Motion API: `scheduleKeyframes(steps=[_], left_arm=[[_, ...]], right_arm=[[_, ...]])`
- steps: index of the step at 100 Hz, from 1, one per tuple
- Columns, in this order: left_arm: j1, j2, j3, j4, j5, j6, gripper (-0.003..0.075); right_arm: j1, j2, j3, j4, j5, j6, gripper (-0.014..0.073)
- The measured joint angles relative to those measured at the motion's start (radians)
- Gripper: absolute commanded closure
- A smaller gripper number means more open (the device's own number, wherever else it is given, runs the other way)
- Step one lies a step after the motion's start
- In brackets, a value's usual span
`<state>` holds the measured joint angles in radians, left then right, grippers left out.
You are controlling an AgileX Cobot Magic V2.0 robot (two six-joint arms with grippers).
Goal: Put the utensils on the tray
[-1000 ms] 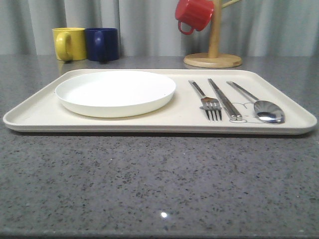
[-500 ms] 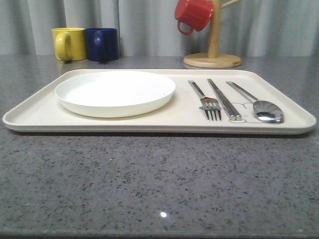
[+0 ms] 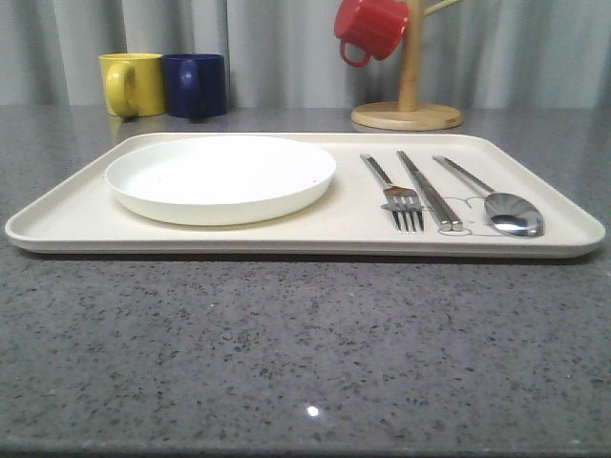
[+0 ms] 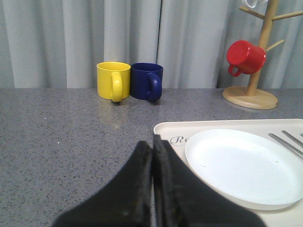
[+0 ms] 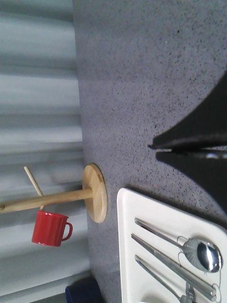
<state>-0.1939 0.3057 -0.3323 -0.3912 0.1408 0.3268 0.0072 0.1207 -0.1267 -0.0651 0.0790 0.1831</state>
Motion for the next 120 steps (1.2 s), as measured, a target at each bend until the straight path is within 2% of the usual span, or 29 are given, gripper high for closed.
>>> scheduleKeyframes(steps=[19,33,120], left_arm=[[0.0,0.0,0.0,0.0,0.0,0.0,0.0738],[0.0,0.0,0.0,0.0,0.0,0.0,0.0738],[0.0,0.0,0.0,0.0,0.0,0.0,0.0738]], right_arm=[[-0.01,-0.113,0.103,0.004,-0.031,0.0,0.0662],[-0.01,-0.13,0.151,0.01,-0.06,-0.001,0.0662],[-0.01,-0.13,0.154,0.013,-0.091,-0.001,0.0662]])
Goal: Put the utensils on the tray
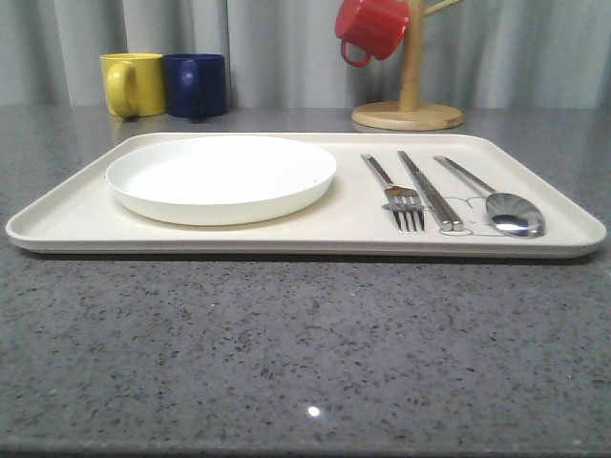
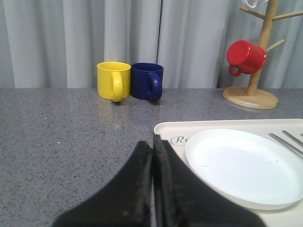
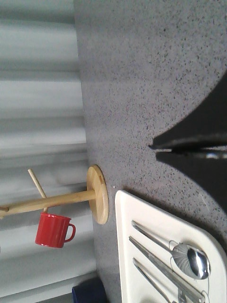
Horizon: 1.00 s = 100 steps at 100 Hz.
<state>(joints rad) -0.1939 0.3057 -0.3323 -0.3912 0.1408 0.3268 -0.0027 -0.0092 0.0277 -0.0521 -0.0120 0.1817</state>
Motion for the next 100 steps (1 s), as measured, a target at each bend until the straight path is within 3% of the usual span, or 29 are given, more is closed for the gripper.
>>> scheduleKeyframes(steps=[55,63,79,100], left_arm=[[0.0,0.0,0.0,0.03,-0.014,-0.003,0.0738],[0.0,0.0,0.0,0.11,-0.016,-0.044,0.0738],[0.0,0.0,0.014,0.374,-0.03,-0.278,0.0738],[0.05,-0.085,0.084,0.45,-0.037,-0.343,0.0738]], right_arm=[[0.0,0.0,0.0,0.002,0.0,-0.001,0.0662],[0.0,0.0,0.0,0.002,0.0,-0.001,0.0662],[0.0,0.0,0.0,0.002,0.0,-0.001,0.0662],[0.0,0.0,0.0,0.002,0.0,-0.001,0.0662]])
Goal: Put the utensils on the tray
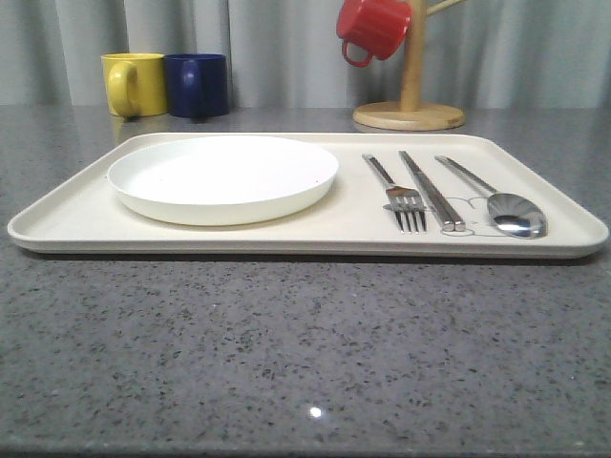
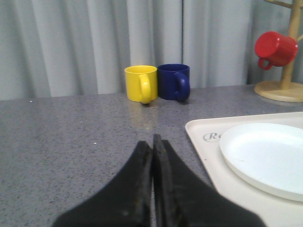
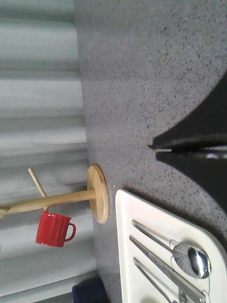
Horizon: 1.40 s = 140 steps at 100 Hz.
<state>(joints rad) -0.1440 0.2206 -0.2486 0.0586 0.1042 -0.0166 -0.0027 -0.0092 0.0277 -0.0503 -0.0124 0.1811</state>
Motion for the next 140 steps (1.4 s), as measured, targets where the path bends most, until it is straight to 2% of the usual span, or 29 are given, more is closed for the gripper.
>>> scheduleKeyframes(steps=[26,45,85,140], left_arm=[[0.089,-0.208,0.153,0.006,-0.005,-0.012,0.0738],[0.089,-0.225,0.245,0.011,-0.013,-0.03,0.0738],[0.089,-0.225,0.245,0.039,-0.118,-0.047,0.0738],[0.089,-0.225,0.245,0.04,-0.123,-0.049,0.0738]], right_arm=[[0.0,0.0,0.0,0.0,0.0,0.0,0.0662],[0.0,0.0,0.0,0.0,-0.002,0.0,0.0662],[0.0,-0.001,0.0,0.0,-0.002,0.0,0.0662],[0.0,-0.001,0.0,0.0,-0.002,0.0,0.0662]])
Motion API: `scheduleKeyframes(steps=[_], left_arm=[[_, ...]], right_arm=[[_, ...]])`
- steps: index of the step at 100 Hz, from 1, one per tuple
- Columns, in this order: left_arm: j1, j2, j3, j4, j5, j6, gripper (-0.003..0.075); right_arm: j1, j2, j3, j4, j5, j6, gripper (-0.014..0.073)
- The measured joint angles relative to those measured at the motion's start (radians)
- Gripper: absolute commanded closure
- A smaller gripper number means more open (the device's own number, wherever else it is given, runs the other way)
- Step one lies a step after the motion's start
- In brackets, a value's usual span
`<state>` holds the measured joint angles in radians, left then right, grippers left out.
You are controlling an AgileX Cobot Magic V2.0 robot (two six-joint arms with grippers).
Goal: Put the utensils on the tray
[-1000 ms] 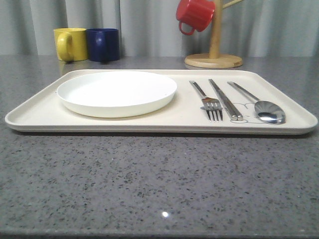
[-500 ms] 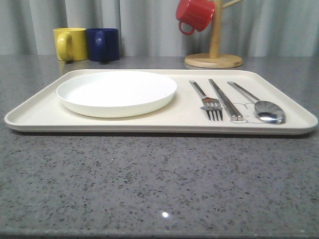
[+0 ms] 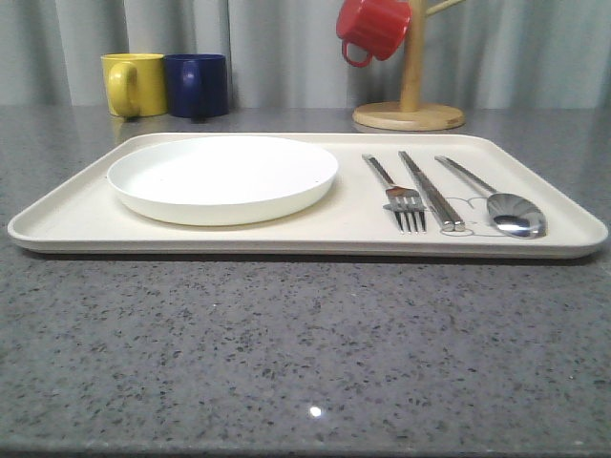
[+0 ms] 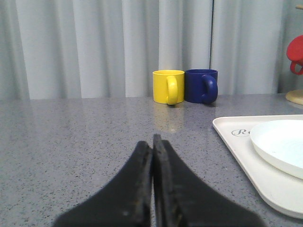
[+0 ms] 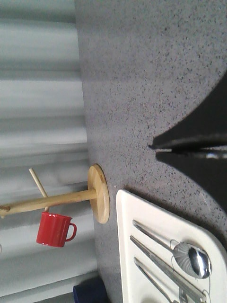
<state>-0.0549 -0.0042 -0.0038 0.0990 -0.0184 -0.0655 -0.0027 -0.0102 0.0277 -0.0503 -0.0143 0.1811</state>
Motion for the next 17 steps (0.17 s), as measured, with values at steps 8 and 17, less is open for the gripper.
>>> scheduleKeyframes(steps=[8,17], left_arm=[[0.0,0.0,0.0,0.0,0.0,0.0,0.0738],[0.001,0.0,0.0,0.0,0.0,0.0,0.0738]], right_arm=[[0.0,0.0,0.0,0.0,0.0,0.0,0.0662],[0.0,0.0,0.0,0.0,0.0,0.0,0.0662]])
